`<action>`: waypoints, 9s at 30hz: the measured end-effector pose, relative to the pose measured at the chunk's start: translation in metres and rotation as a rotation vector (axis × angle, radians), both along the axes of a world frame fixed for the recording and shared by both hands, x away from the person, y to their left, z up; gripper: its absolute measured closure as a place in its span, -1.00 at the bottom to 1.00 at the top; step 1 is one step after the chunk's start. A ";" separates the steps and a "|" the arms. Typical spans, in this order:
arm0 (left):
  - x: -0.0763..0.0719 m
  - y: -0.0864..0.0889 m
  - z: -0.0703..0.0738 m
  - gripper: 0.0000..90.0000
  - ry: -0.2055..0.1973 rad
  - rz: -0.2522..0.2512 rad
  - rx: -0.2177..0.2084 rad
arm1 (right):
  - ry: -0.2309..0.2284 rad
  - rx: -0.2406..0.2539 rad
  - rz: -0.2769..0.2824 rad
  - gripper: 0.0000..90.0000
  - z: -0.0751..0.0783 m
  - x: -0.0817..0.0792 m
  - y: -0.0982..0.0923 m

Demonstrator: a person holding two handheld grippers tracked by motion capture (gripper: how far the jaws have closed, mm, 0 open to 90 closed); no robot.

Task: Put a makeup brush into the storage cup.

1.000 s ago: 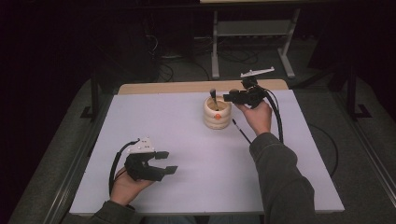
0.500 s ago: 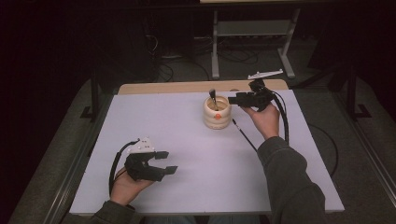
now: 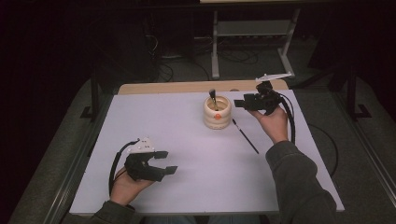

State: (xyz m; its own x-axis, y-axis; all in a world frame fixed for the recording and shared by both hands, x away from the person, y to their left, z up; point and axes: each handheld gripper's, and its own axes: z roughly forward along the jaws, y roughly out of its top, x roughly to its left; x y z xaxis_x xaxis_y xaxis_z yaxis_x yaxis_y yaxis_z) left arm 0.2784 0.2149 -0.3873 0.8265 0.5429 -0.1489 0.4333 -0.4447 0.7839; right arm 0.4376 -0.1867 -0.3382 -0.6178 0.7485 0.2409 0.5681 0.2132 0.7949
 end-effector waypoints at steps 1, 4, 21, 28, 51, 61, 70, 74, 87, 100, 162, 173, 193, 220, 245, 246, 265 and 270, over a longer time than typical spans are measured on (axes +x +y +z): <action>0.000 0.000 0.000 -0.30 0.001 0.001 0.001 | -0.001 0.002 -0.001 -0.10 0.000 -0.001 -0.002; 0.000 0.000 0.000 -0.31 0.002 0.002 0.000 | -0.003 -0.001 -0.006 -0.14 0.000 -0.003 -0.007; 0.000 -0.001 -0.001 -0.36 0.000 0.001 0.008 | -0.004 -0.019 -0.009 -0.22 -0.005 -0.015 -0.020; 0.001 -0.001 -0.001 -0.36 -0.002 -0.001 0.011 | -0.001 -0.024 -0.027 -0.27 -0.006 -0.019 -0.026; 0.002 0.001 0.000 -0.37 -0.004 0.005 0.004 | 0.019 -0.052 -0.021 -0.37 -0.012 -0.031 -0.031; 0.001 0.000 0.000 -0.38 -0.004 0.006 0.005 | 0.011 -0.054 -0.009 -0.35 -0.013 -0.038 -0.035; 0.001 0.000 0.000 -0.39 -0.002 0.008 0.003 | 0.020 -0.068 0.001 -0.33 -0.016 -0.040 -0.034; 0.001 0.000 0.000 -0.39 -0.005 0.004 0.011 | 0.028 -0.074 -0.003 -0.33 -0.017 -0.040 -0.033; 0.001 -0.001 0.000 -0.39 -0.013 -0.001 0.011 | 0.056 -0.114 -0.008 -0.31 -0.030 -0.041 -0.033; 0.001 -0.002 0.001 -0.40 -0.013 -0.003 0.013 | 0.105 -0.147 -0.010 -0.29 -0.039 -0.034 -0.026; 0.000 0.000 0.002 -0.41 -0.021 0.003 0.008 | 0.241 -0.328 0.019 0.40 -0.092 -0.008 0.012; 0.000 0.000 0.002 -0.41 -0.020 0.005 0.006 | 0.230 -0.388 0.021 0.61 -0.094 -0.008 0.018; 0.000 0.001 0.003 -0.41 -0.024 0.006 0.003 | 0.252 -0.398 -0.041 0.89 -0.094 -0.010 0.024; 0.000 -0.003 0.001 -0.41 -0.024 -0.008 0.013 | 0.182 -0.183 -0.038 0.89 -0.057 -0.047 -0.021; -0.003 -0.011 -0.001 -0.41 -0.004 -0.032 0.008 | 0.063 -0.028 0.214 0.89 -0.034 -0.095 0.026; -0.003 -0.011 -0.001 -0.41 -0.004 -0.032 0.007 | 0.060 -0.024 0.219 0.89 -0.034 -0.095 0.027; -0.003 -0.024 -0.002 -0.37 -0.001 -0.067 0.008 | 0.015 0.027 0.297 0.89 -0.022 -0.110 0.049; -0.003 -0.030 0.000 -0.34 0.006 -0.084 -0.004 | -0.009 0.053 0.320 0.89 -0.018 -0.115 0.058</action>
